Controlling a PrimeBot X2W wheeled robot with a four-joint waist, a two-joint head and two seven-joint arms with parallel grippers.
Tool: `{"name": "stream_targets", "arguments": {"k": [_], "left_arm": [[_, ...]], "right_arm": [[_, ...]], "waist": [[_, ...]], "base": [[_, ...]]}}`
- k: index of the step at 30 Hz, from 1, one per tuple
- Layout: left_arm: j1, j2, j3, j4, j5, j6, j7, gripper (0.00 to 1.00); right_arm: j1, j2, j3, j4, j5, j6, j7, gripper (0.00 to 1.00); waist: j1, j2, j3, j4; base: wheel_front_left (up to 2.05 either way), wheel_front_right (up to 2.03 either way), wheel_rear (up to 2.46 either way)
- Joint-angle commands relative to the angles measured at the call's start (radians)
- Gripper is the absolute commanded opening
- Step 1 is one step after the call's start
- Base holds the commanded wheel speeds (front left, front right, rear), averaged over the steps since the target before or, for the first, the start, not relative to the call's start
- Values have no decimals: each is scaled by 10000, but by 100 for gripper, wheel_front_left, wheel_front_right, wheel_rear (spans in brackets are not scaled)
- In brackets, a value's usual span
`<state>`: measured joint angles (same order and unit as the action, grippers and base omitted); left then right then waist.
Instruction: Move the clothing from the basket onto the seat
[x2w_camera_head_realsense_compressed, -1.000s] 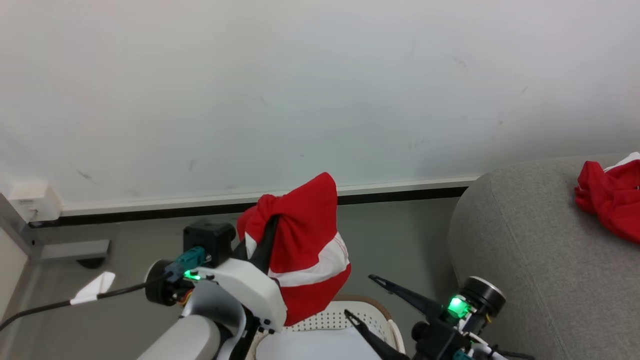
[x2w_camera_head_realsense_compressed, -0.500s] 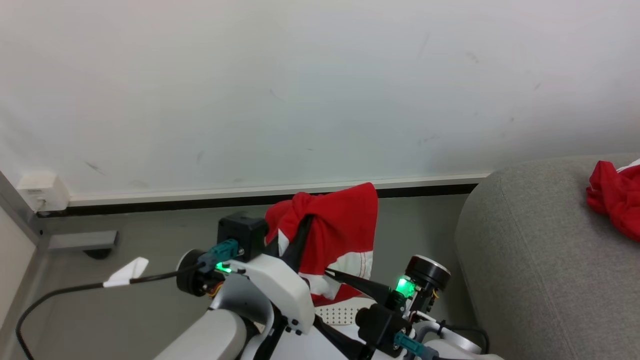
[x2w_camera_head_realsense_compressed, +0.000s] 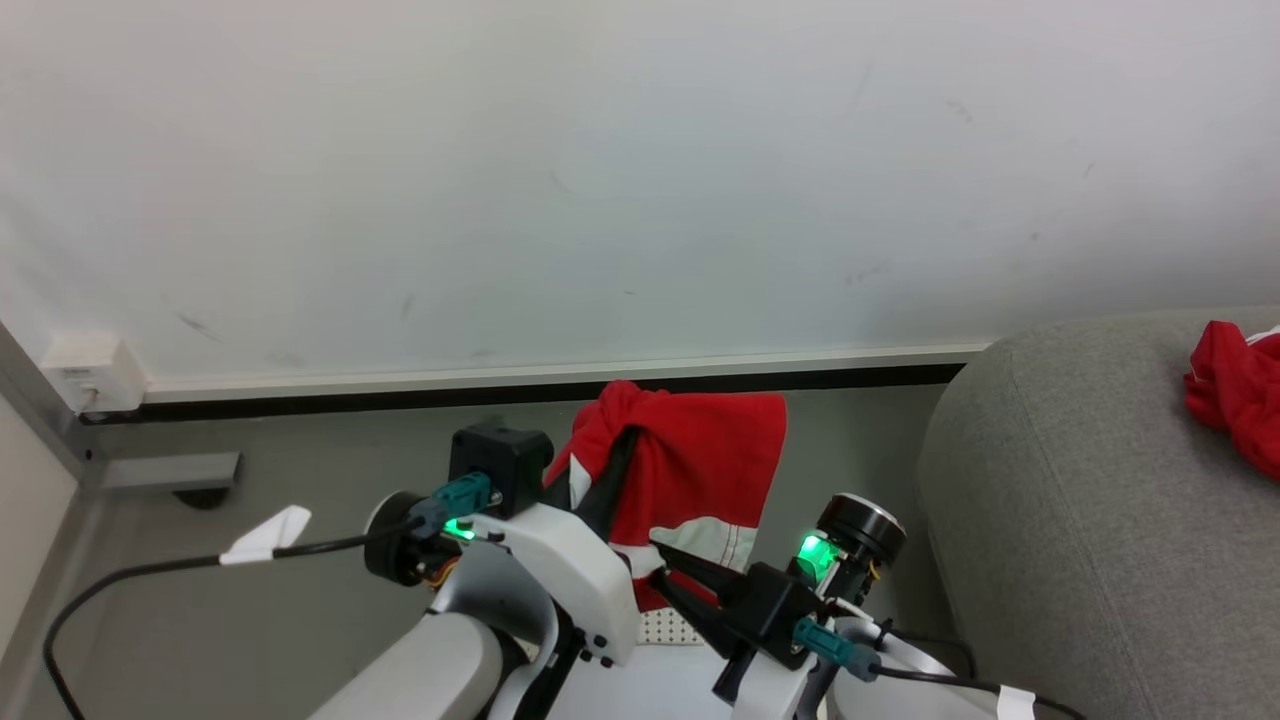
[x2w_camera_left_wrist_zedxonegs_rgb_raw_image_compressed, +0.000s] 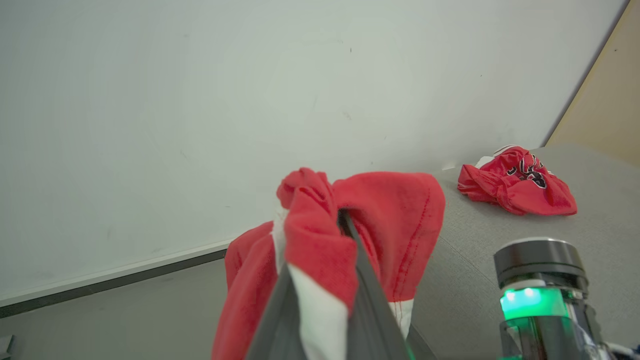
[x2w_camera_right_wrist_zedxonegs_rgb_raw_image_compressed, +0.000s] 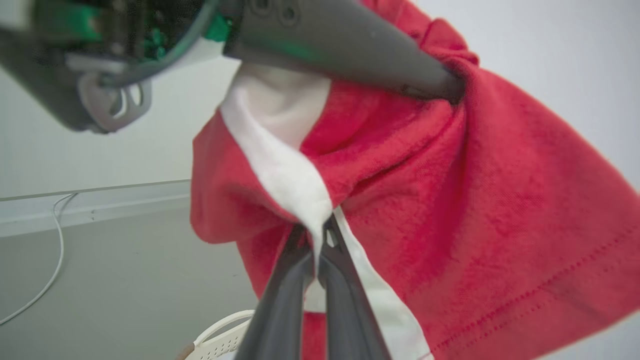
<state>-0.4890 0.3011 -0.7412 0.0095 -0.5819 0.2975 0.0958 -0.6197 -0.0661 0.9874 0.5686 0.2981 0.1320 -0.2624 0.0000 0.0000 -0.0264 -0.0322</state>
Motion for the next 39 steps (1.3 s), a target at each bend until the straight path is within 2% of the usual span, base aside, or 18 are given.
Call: {"name": "stream_targets", "arguments": {"k": [1, 19, 20, 23, 31, 39], "left_arm": [[22, 65, 32, 17, -62, 13, -22, 0], [108, 169, 33, 59, -87, 152, -130, 0], [109, 167, 35, 58, -71, 174, -159, 15], [95, 173, 26, 47, -2, 184, -231, 100], [70, 225, 65, 30, 53, 278, -338, 100], [171, 303, 44, -35, 55, 322, -382, 100]], "right_arm": [[-146, -70, -74, -4, 10, -26, -32, 0], [-40, -217, -846, -351, -127, -26, -31, 0], [-40, -234, -879, -362, -135, -26, -31, 0], [-9, -274, -981, -385, -158, -26, -31, 0], [125, -524, -1372, -511, -19, -26, -33, 0], [7, -919, -2204, -707, 37, -26, -33, 0]], "waist": [[0, 0, 6, -28], [0, 0, 39, -287], [0, 0, 41, -291], [0, 0, 42, -300], [0, 0, 48, -426], [0, 0, 155, -1081]], "base": [[0, 0, 0], [0, 0, 0], [0, 0, 0], [0, 0, 0], [0, 0, 0], [0, 0, 0]]}}
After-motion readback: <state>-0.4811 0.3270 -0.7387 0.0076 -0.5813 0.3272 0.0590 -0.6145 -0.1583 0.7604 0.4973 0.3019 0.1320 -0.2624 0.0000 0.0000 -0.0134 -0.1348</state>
